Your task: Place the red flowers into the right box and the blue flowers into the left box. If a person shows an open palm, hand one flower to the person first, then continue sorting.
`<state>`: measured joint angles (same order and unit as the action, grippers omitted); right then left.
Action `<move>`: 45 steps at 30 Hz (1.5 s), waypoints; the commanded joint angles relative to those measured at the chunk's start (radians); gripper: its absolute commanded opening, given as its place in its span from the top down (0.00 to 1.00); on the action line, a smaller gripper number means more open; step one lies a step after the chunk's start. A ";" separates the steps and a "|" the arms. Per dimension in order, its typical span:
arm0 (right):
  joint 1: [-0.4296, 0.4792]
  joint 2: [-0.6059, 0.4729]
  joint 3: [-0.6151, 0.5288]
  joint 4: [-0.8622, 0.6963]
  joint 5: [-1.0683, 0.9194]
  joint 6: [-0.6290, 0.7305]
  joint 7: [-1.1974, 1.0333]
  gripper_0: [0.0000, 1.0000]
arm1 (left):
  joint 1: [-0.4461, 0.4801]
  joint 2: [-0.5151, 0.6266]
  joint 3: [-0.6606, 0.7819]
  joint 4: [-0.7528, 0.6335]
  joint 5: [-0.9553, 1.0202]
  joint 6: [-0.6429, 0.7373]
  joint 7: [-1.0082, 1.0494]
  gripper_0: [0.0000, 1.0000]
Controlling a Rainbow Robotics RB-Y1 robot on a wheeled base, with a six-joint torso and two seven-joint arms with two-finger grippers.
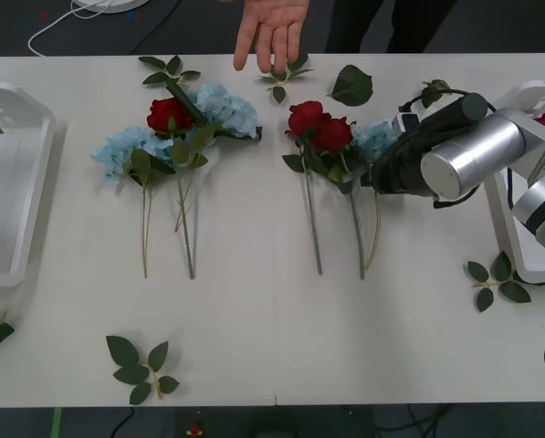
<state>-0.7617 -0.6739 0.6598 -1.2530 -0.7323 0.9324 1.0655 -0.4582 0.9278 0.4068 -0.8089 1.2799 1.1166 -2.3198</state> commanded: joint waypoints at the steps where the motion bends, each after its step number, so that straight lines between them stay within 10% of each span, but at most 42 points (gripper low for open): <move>1: -0.037 0.056 0.007 0.021 0.080 -0.004 -0.113 0.00 | 0.015 0.005 -0.011 -0.012 0.012 -0.012 0.014 0.99; 10: -0.042 0.099 0.027 0.057 0.189 -0.014 -0.193 0.05 | 0.015 0.005 -0.011 -0.012 0.012 -0.012 0.014 0.99; 17: -0.044 0.102 0.047 0.096 0.205 -0.064 -0.203 1.00 | 0.015 0.005 -0.011 -0.012 0.012 -0.012 0.014 1.00; 33: -0.044 0.091 0.043 0.086 0.212 -0.093 -0.199 1.00 | 0.015 0.005 -0.011 -0.012 0.012 -0.012 0.014 0.99; 45: 0.073 -0.041 -0.161 -0.206 0.208 -0.110 -0.174 1.00 | 0.015 0.005 -0.011 -0.012 0.012 -0.012 0.014 1.00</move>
<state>-0.7311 -0.6458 0.6006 -1.3386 -0.5307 0.8451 0.9024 -0.4581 0.9276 0.4051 -0.8089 1.2805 1.1164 -2.3198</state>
